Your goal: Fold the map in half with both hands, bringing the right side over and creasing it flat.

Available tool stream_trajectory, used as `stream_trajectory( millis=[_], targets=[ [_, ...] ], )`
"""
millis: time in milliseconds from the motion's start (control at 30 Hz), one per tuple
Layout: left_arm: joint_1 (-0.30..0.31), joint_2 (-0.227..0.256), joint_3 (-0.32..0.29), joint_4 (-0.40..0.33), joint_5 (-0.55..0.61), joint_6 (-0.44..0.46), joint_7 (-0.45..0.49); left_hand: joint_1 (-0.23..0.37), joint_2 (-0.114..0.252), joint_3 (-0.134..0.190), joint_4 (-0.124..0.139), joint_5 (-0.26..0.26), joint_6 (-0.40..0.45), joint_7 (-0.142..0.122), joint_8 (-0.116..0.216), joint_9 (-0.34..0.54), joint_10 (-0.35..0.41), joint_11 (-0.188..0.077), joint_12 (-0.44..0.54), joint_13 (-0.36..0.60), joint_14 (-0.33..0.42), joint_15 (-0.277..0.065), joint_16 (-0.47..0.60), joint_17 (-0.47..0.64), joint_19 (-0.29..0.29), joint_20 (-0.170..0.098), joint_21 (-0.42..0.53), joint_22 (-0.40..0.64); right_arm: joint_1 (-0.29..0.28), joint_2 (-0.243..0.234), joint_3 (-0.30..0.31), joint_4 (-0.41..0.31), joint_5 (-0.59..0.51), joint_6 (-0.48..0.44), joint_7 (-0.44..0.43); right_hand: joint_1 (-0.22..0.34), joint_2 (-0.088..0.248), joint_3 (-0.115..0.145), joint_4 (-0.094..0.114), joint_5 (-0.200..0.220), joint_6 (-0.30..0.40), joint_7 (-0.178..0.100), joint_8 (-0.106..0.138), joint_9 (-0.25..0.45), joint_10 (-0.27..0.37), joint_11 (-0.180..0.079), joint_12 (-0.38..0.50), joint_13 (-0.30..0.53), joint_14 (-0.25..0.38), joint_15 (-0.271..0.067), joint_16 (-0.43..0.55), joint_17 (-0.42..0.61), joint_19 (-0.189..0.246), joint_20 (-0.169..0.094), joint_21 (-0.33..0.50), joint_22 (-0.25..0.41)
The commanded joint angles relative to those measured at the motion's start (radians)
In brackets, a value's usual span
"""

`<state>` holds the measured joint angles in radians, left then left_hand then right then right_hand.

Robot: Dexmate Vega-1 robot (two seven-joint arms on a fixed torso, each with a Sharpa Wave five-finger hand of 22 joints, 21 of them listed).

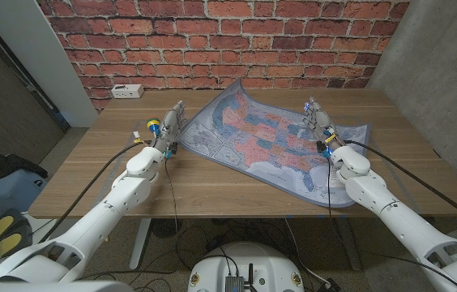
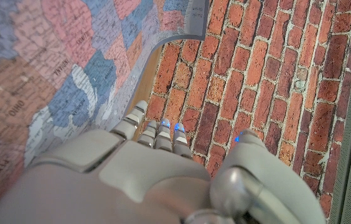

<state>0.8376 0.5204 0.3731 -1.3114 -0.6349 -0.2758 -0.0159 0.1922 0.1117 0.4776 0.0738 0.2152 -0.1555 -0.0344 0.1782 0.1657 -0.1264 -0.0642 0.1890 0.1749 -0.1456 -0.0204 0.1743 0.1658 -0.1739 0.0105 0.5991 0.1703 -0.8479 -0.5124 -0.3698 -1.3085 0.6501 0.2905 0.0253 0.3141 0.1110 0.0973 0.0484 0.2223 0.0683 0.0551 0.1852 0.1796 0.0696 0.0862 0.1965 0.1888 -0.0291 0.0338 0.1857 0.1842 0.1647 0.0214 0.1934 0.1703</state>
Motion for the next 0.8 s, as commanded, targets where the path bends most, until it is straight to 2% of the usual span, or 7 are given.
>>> stream_trajectory(
  millis=[33, 133, 233, 367, 433, 600, 800],
  targets=[
    [-0.004, 0.046, 0.014, -0.061, 0.052, 0.090, 0.069, 0.003, -0.040, -0.013, -0.025, -0.001, 0.004, -0.018, 0.004, 0.005, -0.017, 0.000, 0.003, 0.004, -0.013, 0.023, 0.002, 0.003, -0.024, 0.022, -0.016, 0.005, -0.010, -0.002, 0.004, -0.008, -0.001, -0.001, -0.008, 0.008, 0.003, 0.008, 0.000, 0.005, 0.009, 0.000, 0.004, 0.002, 0.000, 0.005, 0.007, 0.002, -0.001, 0.005, 0.006, 0.001, 0.009, -0.001, 0.005, 0.004],
    [-0.008, 0.067, 0.021, -0.090, 0.075, 0.134, 0.096, 0.012, -0.056, -0.018, -0.039, -0.004, 0.001, -0.028, 0.003, 0.006, -0.020, -0.004, 0.003, 0.005, -0.011, 0.028, 0.004, 0.004, -0.028, 0.040, -0.023, 0.005, -0.010, 0.000, 0.002, -0.006, -0.001, 0.002, -0.007, 0.008, 0.003, 0.008, 0.000, 0.005, 0.009, 0.001, 0.005, 0.002, 0.000, 0.006, 0.006, 0.003, 0.000, 0.005, 0.006, 0.002, 0.009, 0.000, 0.005, 0.004],
    [-0.014, 0.107, 0.034, -0.144, 0.115, 0.217, 0.137, 0.032, -0.094, -0.029, -0.074, -0.009, -0.012, -0.037, 0.002, 0.007, -0.034, -0.009, 0.001, 0.006, -0.016, 0.031, 0.005, 0.005, -0.048, 0.058, -0.044, 0.005, -0.008, -0.004, -0.004, -0.010, -0.012, -0.004, -0.011, 0.007, 0.003, 0.008, 0.000, 0.005, 0.010, 0.001, 0.005, 0.002, 0.000, 0.007, 0.006, 0.003, 0.000, 0.006, 0.006, 0.002, 0.009, 0.000, 0.005, 0.004],
    [-0.022, 0.139, 0.040, -0.202, 0.134, 0.316, 0.173, 0.051, -0.122, -0.038, -0.101, -0.012, -0.015, -0.035, 0.005, 0.008, -0.035, -0.010, 0.005, 0.008, -0.005, 0.044, 0.011, 0.007, -0.068, 0.078, -0.062, 0.006, -0.007, -0.017, -0.014, -0.028, -0.036, -0.020, -0.026, 0.007, 0.002, 0.008, -0.001, 0.004, 0.010, 0.001, 0.005, 0.002, 0.000, 0.003, 0.006, 0.003, -0.001, 0.007, 0.006, 0.002, 0.008, 0.001, 0.004, 0.004],
    [-0.027, 0.151, 0.043, -0.231, 0.142, 0.373, 0.197, 0.066, -0.132, -0.039, -0.118, -0.014, 0.002, -0.031, 0.013, 0.009, -0.024, 0.005, 0.011, 0.009, 0.006, 0.048, 0.014, 0.007, -0.070, 0.086, -0.070, 0.007, -0.007, -0.025, -0.022, -0.042, -0.054, -0.033, -0.038, 0.007, 0.002, 0.008, -0.001, 0.004, 0.011, 0.001, 0.005, 0.002, 0.002, 0.005, 0.006, 0.003, -0.001, 0.006, 0.006, 0.002, 0.008, 0.001, 0.004, 0.004],
    [-0.046, 0.172, 0.050, -0.273, 0.153, 0.474, 0.227, 0.102, -0.136, -0.033, -0.149, -0.015, 0.033, -0.025, 0.022, 0.010, 0.005, 0.023, 0.022, 0.011, 0.027, 0.059, 0.019, 0.009, -0.052, 0.106, -0.076, 0.009, -0.006, -0.047, -0.040, -0.074, -0.089, -0.068, -0.056, 0.007, 0.002, 0.008, -0.002, 0.004, 0.011, 0.001, 0.005, 0.002, 0.003, 0.004, 0.006, 0.003, -0.002, 0.006, 0.006, 0.002, 0.008, 0.001, 0.004, 0.004],
    [-0.084, 0.188, 0.071, -0.304, 0.177, 0.582, 0.248, 0.182, -0.116, -0.009, -0.204, -0.020, 0.091, -0.006, 0.033, 0.011, 0.054, 0.041, 0.037, 0.014, 0.079, 0.070, 0.029, 0.010, 0.030, 0.132, -0.067, 0.011, -0.002, -0.067, -0.056, -0.101, -0.128, -0.086, -0.066, 0.009, 0.003, 0.009, -0.004, 0.003, 0.014, 0.002, 0.006, 0.002, 0.005, 0.004, 0.007, 0.003, -0.001, 0.006, 0.006, 0.002, 0.007, 0.004, 0.003, 0.004]
  ],
)
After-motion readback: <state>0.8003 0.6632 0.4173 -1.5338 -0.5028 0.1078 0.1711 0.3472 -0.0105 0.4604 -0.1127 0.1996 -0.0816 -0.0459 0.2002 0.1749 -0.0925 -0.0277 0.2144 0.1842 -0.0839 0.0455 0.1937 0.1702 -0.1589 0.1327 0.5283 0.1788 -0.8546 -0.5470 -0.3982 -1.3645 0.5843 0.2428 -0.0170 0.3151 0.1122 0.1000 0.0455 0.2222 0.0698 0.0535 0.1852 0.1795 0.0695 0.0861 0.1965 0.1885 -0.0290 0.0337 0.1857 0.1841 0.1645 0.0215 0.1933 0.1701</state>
